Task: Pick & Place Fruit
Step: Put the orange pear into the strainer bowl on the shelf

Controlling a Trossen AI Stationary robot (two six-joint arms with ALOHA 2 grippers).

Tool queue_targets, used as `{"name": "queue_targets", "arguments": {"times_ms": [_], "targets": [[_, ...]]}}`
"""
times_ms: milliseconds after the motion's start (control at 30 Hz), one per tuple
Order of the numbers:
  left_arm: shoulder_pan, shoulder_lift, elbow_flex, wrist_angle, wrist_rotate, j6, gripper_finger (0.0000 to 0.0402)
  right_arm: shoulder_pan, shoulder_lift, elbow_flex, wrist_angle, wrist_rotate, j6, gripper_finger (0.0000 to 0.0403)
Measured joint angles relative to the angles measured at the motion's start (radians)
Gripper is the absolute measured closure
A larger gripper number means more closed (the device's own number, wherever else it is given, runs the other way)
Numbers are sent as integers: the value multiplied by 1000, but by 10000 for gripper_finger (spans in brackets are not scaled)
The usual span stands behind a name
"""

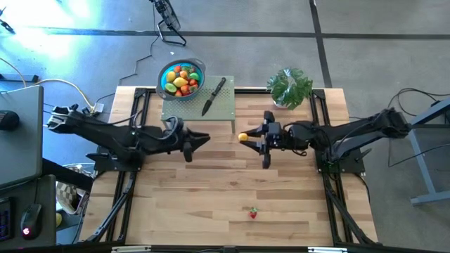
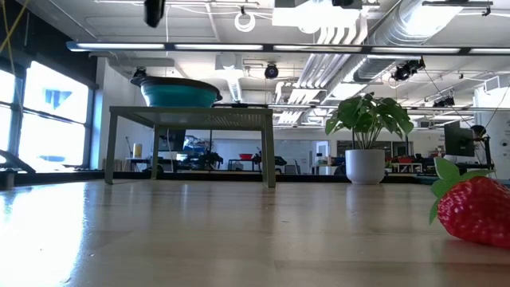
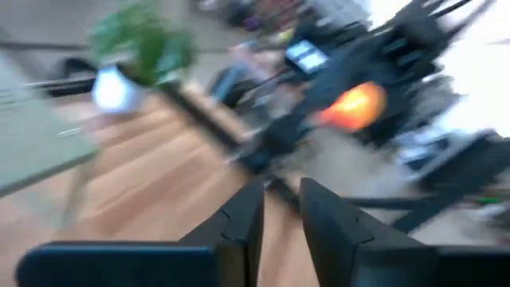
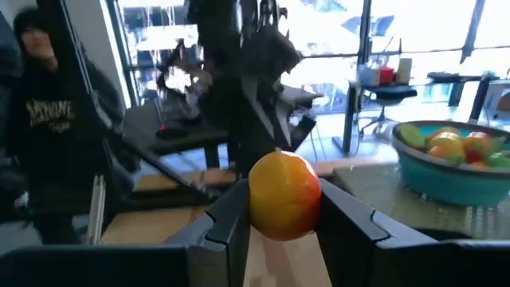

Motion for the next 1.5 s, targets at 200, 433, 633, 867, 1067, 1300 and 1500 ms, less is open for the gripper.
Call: {"name": "queue_targets", "arguments": {"times_ms": [200,433,633,867,1067,1300,1500], "targets": [[28,22,-89,321,62,69,353,-1,30,-1,-9,-50,0,291],[38,74,-86,351,55,11,352,-1,57,-1,-15,-57,-13,291],[92,108,-86,374,80,-121,289,-1,55,-2,-27,-44,-29,288],[139,134,-83,464,199,-229,180,-1,55,-2,-54,-23,-53,290],[137,179,-78,494,204,-229,126,-2,55,-2,-61,-22,-53,290],[136,303,-66,642,242,-259,122,-2,55,-2,-70,-20,-53,287],[136,384,6,662,271,-201,122,-2,55,-2,-78,-14,-53,290]]}}
